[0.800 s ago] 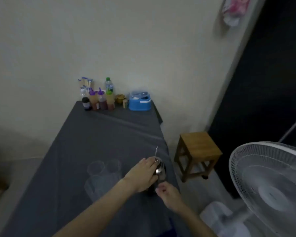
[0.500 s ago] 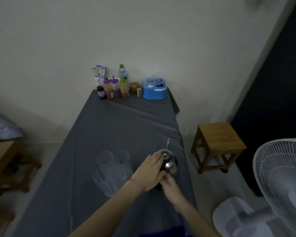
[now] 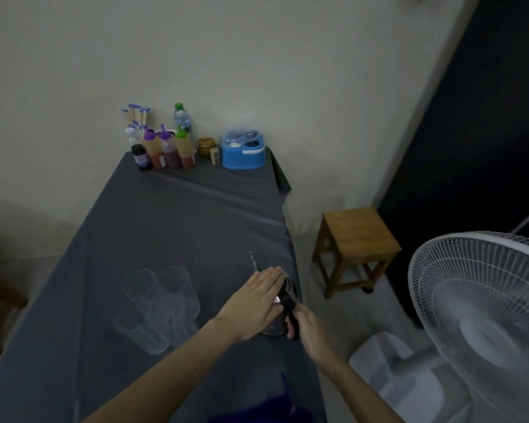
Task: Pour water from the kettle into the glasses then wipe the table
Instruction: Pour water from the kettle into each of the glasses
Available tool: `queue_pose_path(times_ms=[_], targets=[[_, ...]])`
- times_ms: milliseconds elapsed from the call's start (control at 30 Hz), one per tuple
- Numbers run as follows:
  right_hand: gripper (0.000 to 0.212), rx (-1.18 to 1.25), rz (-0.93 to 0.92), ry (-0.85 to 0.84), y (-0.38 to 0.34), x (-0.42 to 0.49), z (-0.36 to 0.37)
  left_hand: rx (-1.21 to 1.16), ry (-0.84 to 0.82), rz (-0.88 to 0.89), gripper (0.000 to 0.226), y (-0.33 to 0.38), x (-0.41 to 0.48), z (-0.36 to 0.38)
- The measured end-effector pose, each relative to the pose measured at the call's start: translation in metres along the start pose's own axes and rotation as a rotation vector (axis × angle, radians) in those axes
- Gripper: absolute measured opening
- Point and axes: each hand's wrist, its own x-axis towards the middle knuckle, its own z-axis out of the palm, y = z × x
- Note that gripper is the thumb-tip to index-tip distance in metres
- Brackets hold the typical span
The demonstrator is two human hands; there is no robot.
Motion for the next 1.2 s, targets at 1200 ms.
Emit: queue_pose_path(times_ms=[1200], targets=[[0.029, -0.079, -0.413, 0.198, -0.076, -0.082, 0.049, -0.124, 0.198, -0.234, 0.071, 0.018, -0.130, -0.063]])
